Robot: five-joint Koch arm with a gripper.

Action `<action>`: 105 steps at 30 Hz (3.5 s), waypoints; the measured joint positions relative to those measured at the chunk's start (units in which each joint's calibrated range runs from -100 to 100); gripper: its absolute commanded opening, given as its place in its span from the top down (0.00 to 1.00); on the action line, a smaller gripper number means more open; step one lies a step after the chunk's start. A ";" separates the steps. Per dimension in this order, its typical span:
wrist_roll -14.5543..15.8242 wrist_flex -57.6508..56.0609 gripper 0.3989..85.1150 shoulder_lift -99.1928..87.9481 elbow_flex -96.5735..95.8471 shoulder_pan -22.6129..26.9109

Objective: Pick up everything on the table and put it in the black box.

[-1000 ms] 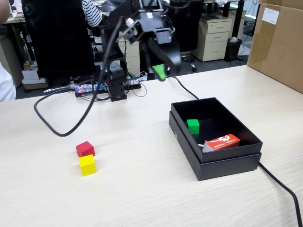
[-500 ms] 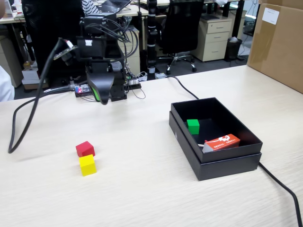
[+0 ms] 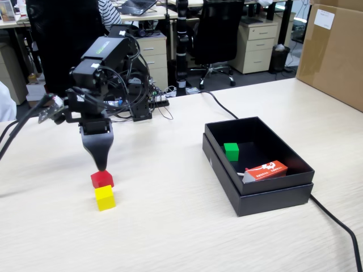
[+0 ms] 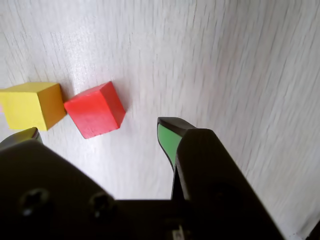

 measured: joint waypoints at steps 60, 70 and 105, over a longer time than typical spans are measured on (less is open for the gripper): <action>14.16 -4.88 0.99 -28.09 5.29 26.72; 22.52 -5.57 0.99 -2.33 19.44 34.58; 22.08 -5.81 0.54 -9.19 22.73 28.86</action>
